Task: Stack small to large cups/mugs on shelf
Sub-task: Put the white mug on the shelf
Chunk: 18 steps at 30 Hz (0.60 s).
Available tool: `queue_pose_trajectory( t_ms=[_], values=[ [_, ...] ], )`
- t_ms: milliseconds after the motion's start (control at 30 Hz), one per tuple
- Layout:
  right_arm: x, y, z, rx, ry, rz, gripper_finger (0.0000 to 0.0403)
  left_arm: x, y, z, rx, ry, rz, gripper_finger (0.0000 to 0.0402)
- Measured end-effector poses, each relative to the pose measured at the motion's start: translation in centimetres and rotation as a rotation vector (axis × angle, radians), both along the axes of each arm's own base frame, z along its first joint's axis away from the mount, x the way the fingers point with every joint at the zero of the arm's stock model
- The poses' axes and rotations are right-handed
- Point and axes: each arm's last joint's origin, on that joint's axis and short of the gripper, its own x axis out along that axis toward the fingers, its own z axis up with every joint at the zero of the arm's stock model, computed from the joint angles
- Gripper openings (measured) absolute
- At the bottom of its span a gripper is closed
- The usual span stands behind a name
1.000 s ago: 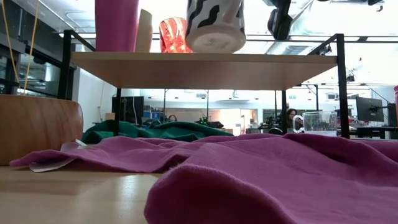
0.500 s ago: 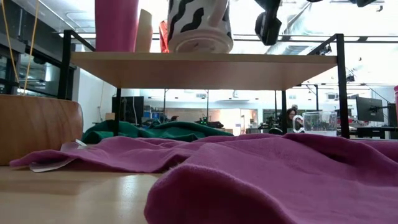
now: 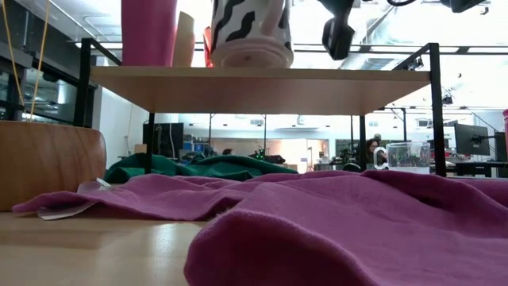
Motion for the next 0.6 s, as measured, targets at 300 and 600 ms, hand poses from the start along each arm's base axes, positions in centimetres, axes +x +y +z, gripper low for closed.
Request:
queue_pose_trajectory(
  t_ms=[300,600],
  values=[
    [0.8,-0.7,0.7,-0.042,0.003,-0.019,0.0010,0.0,0.0,0.0,0.000,0.000,0.000,0.0024],
    [1.3,-0.9,0.1,-0.032,0.016,-0.015,0.0010,-0.1,-0.2,0.0,0.000,-0.004,-0.019,0.0024]
  ],
)
